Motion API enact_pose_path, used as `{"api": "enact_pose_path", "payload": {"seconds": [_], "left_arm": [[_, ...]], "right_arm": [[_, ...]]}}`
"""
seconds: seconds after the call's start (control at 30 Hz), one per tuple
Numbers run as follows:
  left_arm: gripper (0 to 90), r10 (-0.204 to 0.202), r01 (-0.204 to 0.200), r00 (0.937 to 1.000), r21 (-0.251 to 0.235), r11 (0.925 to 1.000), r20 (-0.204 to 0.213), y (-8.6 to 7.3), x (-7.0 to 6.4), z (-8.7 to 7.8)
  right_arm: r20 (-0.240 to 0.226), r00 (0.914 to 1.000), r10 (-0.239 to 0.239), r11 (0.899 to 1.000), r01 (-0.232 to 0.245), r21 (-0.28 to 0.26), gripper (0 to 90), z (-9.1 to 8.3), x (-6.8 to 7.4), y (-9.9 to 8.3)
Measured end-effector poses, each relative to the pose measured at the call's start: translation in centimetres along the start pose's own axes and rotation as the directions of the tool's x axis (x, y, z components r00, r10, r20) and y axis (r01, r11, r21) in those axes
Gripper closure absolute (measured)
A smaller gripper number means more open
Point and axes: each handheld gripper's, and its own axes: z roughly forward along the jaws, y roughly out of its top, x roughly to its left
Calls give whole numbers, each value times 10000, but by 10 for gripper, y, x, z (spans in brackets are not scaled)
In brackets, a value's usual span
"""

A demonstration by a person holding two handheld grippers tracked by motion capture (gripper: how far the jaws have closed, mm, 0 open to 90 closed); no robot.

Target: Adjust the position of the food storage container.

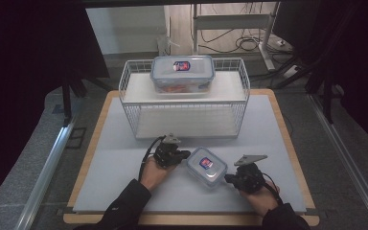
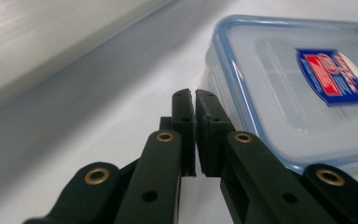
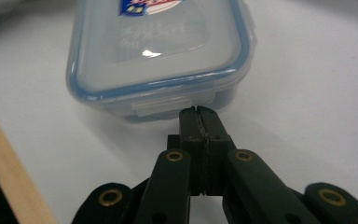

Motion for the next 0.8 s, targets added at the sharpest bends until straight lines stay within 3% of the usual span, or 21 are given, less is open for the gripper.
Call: {"api": "enact_pose_path", "payload": {"seconds": [0.13,0.3,0.47,0.57,0.73,0.8], "left_arm": [[876,-125,126,9999,126,9998,-73,-6,-2,-8],[876,-650,651,9978,77,9979,-101,-17,-6,-19],[868,-581,589,9980,363,9976,-232,-26,-12,-30],[868,-533,560,9972,520,9971,-526,-31,-18,-37],[863,-590,642,9941,551,9964,-912,-39,-18,-47],[834,-626,661,9933,334,9973,-974,-41,-17,-55]], "right_arm": [[65,9999,80,10000,-79,-44,896,4,-6,5],[204,9997,168,9998,-166,-76,896,13,-12,15],[-9,9998,183,9997,-183,-131,897,21,-15,21],[-12,10000,64,9999,-64,-113,897,24,-13,24],[-113,9997,-196,9998,196,-49,897,33,-7,32],[-68,9992,-383,9993,383,-1,896,36,-4,36]]}}
